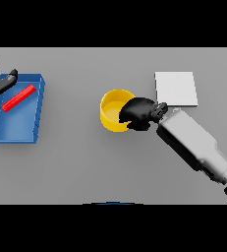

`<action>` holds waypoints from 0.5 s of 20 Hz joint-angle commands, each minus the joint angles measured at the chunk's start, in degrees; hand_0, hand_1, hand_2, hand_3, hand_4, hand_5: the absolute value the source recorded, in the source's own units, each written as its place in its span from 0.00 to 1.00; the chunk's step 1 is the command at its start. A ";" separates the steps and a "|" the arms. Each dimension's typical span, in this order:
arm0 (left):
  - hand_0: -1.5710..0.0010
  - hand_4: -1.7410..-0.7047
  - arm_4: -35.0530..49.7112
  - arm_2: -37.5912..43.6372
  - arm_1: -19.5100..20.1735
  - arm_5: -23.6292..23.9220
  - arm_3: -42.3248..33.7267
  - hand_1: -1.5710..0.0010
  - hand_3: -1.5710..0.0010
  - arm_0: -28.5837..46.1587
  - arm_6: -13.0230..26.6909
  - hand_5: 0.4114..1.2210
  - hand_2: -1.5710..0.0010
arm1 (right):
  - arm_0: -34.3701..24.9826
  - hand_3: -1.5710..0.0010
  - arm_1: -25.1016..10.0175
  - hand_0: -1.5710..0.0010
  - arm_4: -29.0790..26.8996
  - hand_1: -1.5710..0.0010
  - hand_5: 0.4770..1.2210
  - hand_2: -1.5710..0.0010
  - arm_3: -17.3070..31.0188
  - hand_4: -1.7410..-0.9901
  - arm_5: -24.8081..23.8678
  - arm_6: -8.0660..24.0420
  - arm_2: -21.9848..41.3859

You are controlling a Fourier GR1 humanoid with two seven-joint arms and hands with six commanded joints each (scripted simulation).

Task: Pick up the red beaker and tilt it to pour out 1 green nut into yellow bowl. Pick up the yellow bowl and place it on the metallic measuring scale.

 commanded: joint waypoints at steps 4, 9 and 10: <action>1.00 0.93 0.18 0.46 0.79 -0.43 0.12 1.00 1.00 -0.93 0.62 0.36 1.00 | -0.79 0.27 -2.53 0.01 -1.85 0.01 0.99 0.05 -4.74 0.01 3.59 3.20 -2.44; 1.00 0.91 1.54 1.19 0.44 -1.21 1.21 1.00 1.00 -1.30 -0.66 0.36 1.00 | 2.66 0.25 -7.01 0.00 -2.83 0.00 1.00 0.05 -13.02 0.00 5.68 6.16 -3.87; 1.00 0.91 1.28 1.14 0.46 -1.03 1.63 1.00 1.00 -1.37 -0.41 0.36 1.00 | 3.09 0.25 -7.76 0.00 -3.21 0.00 1.00 0.04 -14.35 0.00 5.84 6.36 -4.62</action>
